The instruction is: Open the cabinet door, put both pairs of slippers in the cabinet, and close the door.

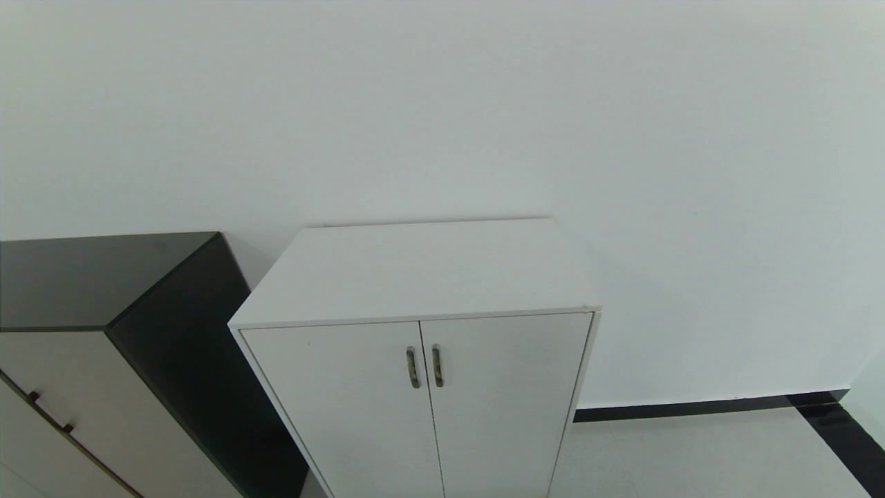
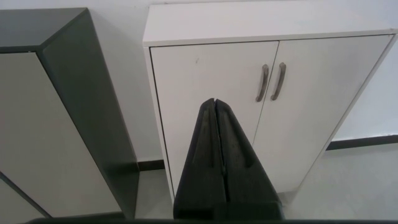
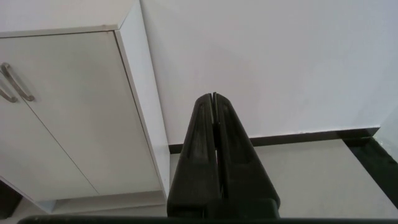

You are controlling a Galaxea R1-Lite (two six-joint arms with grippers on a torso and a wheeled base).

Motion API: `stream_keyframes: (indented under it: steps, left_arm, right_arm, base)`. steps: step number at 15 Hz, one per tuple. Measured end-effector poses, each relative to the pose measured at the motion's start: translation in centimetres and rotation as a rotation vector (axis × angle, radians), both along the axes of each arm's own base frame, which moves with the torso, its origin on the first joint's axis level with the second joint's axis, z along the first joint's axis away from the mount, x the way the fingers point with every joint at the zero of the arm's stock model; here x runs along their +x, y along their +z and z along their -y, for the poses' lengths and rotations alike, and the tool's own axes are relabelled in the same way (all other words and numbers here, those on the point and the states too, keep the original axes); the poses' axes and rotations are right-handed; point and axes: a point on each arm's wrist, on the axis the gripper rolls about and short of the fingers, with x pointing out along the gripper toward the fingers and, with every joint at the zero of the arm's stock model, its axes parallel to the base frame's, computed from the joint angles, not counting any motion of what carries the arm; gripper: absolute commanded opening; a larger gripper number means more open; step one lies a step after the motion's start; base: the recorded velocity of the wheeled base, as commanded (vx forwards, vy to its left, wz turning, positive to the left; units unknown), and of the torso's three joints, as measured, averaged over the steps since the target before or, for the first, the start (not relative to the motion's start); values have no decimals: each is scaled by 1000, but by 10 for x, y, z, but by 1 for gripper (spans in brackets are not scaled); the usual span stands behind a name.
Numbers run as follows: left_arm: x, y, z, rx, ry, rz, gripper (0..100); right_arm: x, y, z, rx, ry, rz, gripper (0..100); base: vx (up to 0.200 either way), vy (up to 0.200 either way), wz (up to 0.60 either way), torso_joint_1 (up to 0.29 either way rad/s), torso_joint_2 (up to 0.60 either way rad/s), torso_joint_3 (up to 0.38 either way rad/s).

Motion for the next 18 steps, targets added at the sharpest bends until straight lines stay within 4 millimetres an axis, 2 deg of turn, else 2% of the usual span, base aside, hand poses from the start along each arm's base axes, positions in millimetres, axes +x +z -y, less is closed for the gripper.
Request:
stream_keyframes:
  steps: [18]
  left_arm:
    - [0, 0, 0, 0, -1, 0, 0]
  right_arm:
    - [0, 0, 0, -1, 1, 0, 0]
  base:
    - [0, 0, 0, 0, 0, 0]
